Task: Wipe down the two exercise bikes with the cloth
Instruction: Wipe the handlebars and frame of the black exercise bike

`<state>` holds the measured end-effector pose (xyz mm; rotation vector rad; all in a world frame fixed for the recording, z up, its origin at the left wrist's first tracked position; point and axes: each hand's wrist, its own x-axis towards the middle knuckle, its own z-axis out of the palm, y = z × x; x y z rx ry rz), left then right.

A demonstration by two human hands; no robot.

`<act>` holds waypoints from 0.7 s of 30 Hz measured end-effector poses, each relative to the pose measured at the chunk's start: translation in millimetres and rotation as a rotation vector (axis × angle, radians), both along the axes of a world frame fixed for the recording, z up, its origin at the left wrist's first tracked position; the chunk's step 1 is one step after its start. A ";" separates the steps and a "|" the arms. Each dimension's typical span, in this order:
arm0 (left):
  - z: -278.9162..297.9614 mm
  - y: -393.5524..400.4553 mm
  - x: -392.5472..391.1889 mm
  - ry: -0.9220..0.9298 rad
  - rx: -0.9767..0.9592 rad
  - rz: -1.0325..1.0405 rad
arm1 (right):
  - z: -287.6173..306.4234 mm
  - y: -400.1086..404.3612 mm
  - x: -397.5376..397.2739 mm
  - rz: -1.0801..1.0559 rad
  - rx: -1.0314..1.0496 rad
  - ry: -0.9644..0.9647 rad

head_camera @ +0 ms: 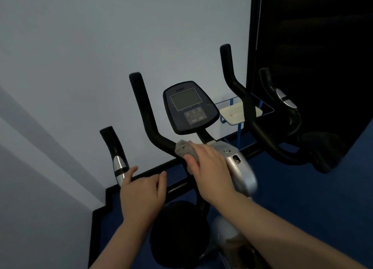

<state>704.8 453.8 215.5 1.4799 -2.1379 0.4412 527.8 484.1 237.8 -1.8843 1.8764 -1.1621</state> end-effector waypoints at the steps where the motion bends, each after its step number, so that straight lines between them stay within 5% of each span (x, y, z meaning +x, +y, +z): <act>1: -0.7 0.1 0.5 -0.008 -0.032 -0.016 | -1.5 1.9 0.1 0.042 0.008 -0.096; 11: -3.2 -0.3 2.9 0.023 -0.059 -0.063 | -3.8 -0.9 -0.9 0.037 0.075 -0.161; 16: -7.0 0.2 2.1 0.020 -0.104 -0.069 | -21.4 37.8 -12.8 0.031 -0.110 -0.046; 21: -1.7 -2.2 -0.2 -0.008 -0.123 -0.049 | -0.9 -8.4 -6.6 0.003 0.132 0.035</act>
